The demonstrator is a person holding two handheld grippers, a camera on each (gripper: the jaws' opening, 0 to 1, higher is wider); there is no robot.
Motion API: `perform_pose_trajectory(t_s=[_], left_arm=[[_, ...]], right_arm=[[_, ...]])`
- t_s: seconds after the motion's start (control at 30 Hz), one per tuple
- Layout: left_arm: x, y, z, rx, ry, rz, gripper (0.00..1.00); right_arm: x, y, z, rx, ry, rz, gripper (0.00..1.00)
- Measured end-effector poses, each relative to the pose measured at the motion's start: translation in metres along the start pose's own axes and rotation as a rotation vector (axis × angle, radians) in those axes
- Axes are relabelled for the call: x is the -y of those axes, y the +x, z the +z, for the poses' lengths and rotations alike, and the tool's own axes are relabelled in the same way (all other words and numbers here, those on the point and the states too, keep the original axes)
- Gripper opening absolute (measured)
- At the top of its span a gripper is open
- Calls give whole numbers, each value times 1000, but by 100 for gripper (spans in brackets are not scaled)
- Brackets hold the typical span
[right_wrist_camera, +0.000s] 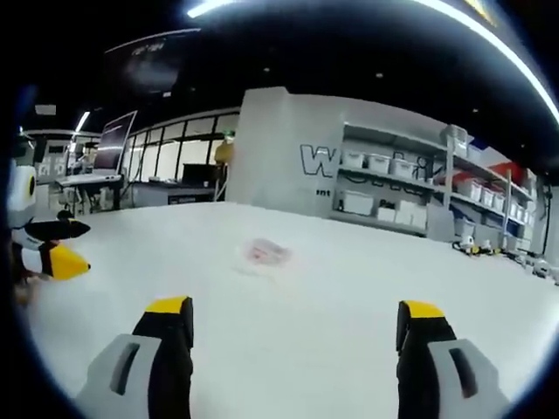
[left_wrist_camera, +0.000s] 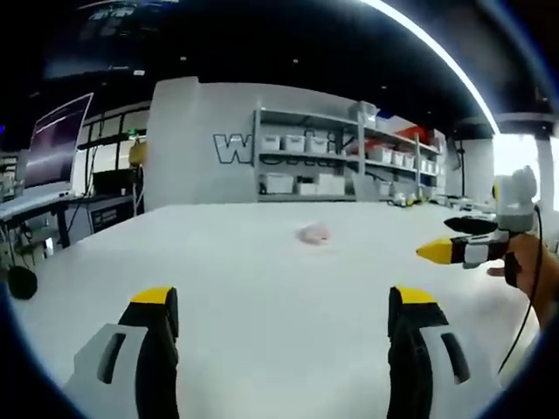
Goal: Open the resealable bag by pulling the two sides of the seal apart until the entire bag opening is separated and visibly accessible.
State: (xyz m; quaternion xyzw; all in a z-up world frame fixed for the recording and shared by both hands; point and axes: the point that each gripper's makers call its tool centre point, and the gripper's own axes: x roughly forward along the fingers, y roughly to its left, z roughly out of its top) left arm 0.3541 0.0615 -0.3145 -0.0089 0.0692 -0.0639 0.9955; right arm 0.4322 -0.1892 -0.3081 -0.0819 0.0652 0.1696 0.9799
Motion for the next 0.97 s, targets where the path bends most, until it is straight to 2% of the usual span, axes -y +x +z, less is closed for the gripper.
perform_pose_trajectory(t_s=[0.73, 0.97], left_arm=[[0, -3, -6, -3, -17, -5, 98], [0, -5, -4, 6, -18, -6, 97]], right_arm=[[-7, -3, 6, 43, 18, 24, 95], [-8, -4, 9, 53, 22, 27, 94]])
